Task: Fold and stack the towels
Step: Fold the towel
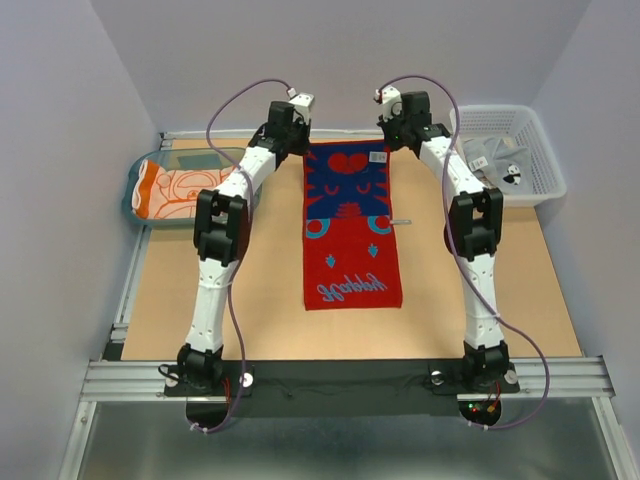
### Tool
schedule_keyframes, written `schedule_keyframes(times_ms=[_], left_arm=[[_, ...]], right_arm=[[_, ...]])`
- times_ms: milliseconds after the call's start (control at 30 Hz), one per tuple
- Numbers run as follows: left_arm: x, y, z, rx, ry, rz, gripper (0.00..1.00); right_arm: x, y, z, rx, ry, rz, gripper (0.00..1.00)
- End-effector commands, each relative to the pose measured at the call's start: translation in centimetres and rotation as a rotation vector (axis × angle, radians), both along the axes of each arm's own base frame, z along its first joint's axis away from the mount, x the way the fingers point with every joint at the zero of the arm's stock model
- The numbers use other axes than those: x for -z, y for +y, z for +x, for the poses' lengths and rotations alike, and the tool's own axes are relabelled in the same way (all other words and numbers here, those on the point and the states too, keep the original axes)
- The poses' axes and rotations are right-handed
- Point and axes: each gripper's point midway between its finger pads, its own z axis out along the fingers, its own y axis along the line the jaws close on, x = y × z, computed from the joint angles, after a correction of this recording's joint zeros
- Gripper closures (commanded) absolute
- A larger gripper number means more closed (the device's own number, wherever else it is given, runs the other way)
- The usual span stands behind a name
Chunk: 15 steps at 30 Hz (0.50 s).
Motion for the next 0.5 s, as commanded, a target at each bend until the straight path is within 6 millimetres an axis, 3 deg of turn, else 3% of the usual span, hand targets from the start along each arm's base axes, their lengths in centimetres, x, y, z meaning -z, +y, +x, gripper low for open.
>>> schedule_keyframes(times_ms=[0,33,67,100,133,167,200,233,367,400,433,467], left_arm=[[-9.1,1.2,-0.1,-0.001,-0.171,-0.053,1.0],[-9.4,1.1,-0.6,0.013,-0.17,-0.056,1.0],[-9.9,1.2,-1.5,0.023,-0.171,-0.056,1.0],[-10.1,1.2,-2.1,0.035,-0.167,-0.062,1.0],[-11.9,1.2,-3.0,0.042,-0.189,-0.073,1.0],[-12.0,1.4,-3.6,0.045,-0.184,-0.079,1.0],[-10.9,1.3,-4.5,0.053,-0.156,-0.075,1.0],[-12.7,1.5,-5.5,0.06,-0.179,-0.087,1.0],[-12.6,1.6,-8.8,0.069,-0.152,-0.098,1.0],[-11.1,1.5,-9.9,0.074,-0.112,-0.095,1.0],[-12.0,1.4,-10.9,0.08,-0.12,-0.103,1.0],[-11.7,1.3,-11.6,0.085,-0.112,-0.103,1.0]], right_arm=[[-4.7,-1.8,0.6,0.059,-0.126,-0.009,1.0],[-5.1,-1.5,0.1,0.049,-0.126,-0.002,1.0],[-6.9,-1.4,-0.4,0.034,-0.152,0.016,1.0],[-6.1,-1.4,-1.2,0.028,-0.126,0.015,1.0],[-6.2,-1.2,-1.7,0.02,-0.122,0.022,0.99],[-7.8,-1.0,-2.5,0.005,-0.14,0.033,0.99],[-7.9,-1.0,-3.1,-0.001,-0.134,0.034,0.99],[-6.6,-0.8,-4.0,-0.009,-0.099,0.029,1.0],[-6.8,-0.6,-7.5,-0.029,-0.063,0.037,0.99],[-8.4,-0.6,-8.5,-0.033,-0.086,0.046,1.0],[-6.9,-0.7,-9.6,-0.035,-0.046,0.042,1.0],[-6.8,-0.6,-10.3,-0.037,-0.036,0.051,0.99]])
